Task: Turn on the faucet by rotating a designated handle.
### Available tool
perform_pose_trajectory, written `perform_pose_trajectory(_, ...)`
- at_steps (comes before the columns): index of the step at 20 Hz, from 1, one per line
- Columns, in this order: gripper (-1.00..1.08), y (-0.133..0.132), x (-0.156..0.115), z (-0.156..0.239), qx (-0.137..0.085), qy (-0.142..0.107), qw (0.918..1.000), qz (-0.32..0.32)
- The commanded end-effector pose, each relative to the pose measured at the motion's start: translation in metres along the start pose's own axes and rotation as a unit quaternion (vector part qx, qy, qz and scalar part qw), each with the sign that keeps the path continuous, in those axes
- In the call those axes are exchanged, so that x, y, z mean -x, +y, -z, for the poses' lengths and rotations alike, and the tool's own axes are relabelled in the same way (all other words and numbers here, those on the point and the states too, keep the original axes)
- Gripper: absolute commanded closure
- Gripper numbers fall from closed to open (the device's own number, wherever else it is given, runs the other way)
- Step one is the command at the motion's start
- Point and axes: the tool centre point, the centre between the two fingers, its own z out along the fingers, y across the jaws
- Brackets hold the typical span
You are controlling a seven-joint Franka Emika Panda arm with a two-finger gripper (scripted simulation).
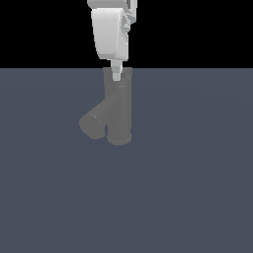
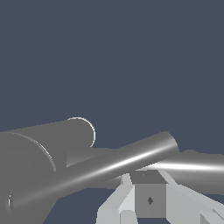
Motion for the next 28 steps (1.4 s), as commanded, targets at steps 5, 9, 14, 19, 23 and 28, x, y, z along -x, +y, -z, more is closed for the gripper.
perform_pose_trajectory(5,1.08,-0.014,-0.021,0.000,0.000,0.000,1.0000,-0.009)
perform_pose_trajectory(9,1.08,-0.022,-0.031,0.000,0.000,0.001,0.9999,-0.011)
perform_pose_trajectory(14,1.08,-0.031,-0.044,0.000,0.000,0.001,0.9999,-0.014)
perform_pose_trajectory(19,1.08,-0.040,-0.055,0.000,0.000,0.001,0.9998,-0.017)
perform_pose_trajectory(23,1.08,-0.047,-0.065,0.000,0.000,0.001,0.9998,-0.020)
perform_pose_trajectory(28,1.08,-0.056,-0.076,0.000,0.000,0.001,0.9997,-0.023)
